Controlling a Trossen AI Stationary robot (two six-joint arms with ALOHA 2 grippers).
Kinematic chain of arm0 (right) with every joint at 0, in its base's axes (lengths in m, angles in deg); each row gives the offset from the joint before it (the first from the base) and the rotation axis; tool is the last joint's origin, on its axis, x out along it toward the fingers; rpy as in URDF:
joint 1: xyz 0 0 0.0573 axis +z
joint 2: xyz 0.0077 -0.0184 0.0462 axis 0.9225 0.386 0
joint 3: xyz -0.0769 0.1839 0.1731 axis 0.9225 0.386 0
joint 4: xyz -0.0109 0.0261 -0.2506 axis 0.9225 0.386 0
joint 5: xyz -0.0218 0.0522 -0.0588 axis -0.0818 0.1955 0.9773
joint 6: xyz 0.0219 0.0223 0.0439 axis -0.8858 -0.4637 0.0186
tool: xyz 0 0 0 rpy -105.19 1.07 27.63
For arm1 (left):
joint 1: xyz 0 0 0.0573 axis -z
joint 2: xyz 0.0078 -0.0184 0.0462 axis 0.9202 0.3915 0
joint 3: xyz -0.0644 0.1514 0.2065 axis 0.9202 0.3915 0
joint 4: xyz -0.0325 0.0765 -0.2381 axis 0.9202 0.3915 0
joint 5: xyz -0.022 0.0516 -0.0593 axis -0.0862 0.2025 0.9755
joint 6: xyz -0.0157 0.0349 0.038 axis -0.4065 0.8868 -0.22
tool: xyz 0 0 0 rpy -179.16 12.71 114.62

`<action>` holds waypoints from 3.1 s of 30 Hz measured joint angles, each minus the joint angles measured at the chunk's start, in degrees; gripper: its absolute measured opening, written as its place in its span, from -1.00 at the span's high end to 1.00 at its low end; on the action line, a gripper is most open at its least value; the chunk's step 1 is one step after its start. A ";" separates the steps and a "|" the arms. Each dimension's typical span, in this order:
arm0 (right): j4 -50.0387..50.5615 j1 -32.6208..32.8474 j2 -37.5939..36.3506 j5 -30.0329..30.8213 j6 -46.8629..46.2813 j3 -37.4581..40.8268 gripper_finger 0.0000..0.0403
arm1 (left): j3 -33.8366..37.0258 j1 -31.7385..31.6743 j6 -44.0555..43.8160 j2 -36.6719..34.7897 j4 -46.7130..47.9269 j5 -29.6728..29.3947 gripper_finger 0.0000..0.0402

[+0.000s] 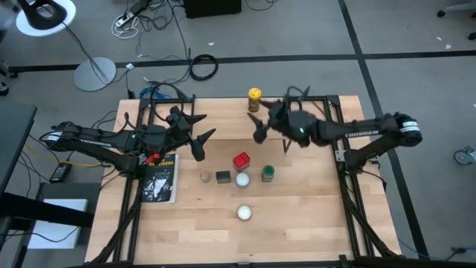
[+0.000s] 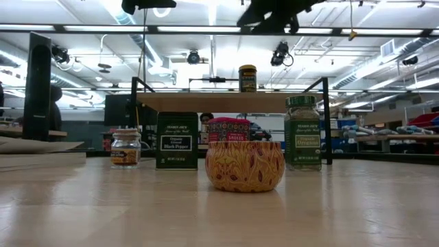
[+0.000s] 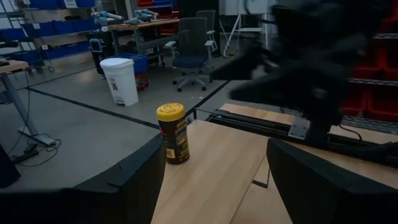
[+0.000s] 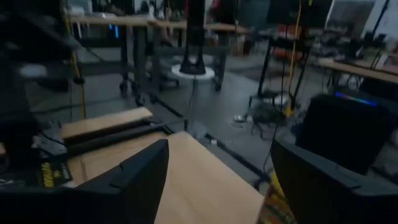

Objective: Shelf spices
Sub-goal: Remove the yellow seasoning bottle from the shelf

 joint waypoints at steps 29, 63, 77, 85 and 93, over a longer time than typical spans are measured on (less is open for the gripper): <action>11.69 -21.36 5.26 -26.99 -4.71 -4.89 -0.43 | 0.00 0.00 -0.20 -0.02 0.15 0.00 -0.42; 7.83 -17.84 9.86 -25.26 -3.43 -4.69 -0.43 | 0.00 -0.09 0.04 -0.02 1.14 -0.02 -0.42; 6.07 -12.25 9.06 -25.80 4.12 -4.80 -0.43 | 0.02 -0.17 -0.43 3.86 5.43 0.31 -0.42; 11.38 -7.70 8.04 -27.24 13.95 -4.80 -0.43 | 0.00 -2.13 1.16 8.14 4.36 0.62 -0.42; 14.40 -8.33 8.05 -27.23 15.40 -4.80 -0.43 | -0.04 -4.85 -1.73 9.15 5.43 0.67 -0.42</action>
